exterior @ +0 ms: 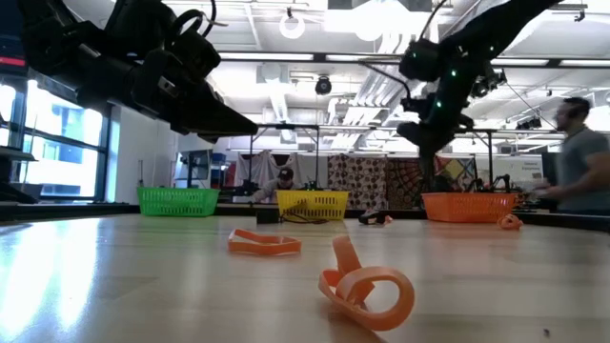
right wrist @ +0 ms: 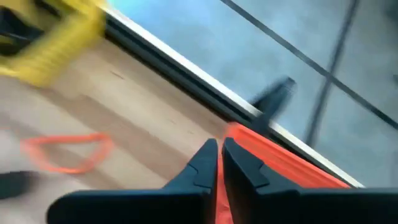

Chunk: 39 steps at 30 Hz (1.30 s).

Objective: Sort rubber bands into baskets
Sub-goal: Put the purple rubber band into the green bin

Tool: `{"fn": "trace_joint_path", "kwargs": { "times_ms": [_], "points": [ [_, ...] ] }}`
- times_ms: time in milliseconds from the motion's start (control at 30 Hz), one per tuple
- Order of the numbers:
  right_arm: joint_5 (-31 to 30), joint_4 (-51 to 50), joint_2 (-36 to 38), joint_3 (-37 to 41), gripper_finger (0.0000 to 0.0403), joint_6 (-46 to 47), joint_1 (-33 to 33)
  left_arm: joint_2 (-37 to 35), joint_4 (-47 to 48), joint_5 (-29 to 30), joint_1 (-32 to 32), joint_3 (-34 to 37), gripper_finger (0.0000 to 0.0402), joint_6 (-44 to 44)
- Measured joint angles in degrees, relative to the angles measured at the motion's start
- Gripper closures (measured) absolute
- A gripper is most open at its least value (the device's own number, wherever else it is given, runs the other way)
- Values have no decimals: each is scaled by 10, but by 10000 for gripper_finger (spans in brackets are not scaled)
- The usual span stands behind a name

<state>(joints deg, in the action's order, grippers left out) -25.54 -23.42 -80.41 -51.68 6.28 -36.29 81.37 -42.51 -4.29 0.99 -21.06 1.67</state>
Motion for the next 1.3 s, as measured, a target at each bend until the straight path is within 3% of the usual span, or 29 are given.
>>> {"fn": "trace_joint_path", "kwargs": {
  "times_ms": [133, 367, 533, 967, 1300],
  "points": [
    [19, 55, 2, 15, 396, -2, 43, 0, 4, 0, 0, 0, 401, 0],
    [75, 253, 2, 130, 402, 23, 120, 0, 7, 0, 0, 0, 401, 0],
    [77, 336, 2, 184, 402, 56, 193, 0, 7, 0, 0, 0, 401, 0],
    [66, 334, 2, 196, 403, 122, 412, 0, 7, 0, 0, 0, 402, 0],
    [67, 263, 2, 196, 403, 234, 544, 0, 7, 0, 0, 0, 401, 0]
  ]
}}
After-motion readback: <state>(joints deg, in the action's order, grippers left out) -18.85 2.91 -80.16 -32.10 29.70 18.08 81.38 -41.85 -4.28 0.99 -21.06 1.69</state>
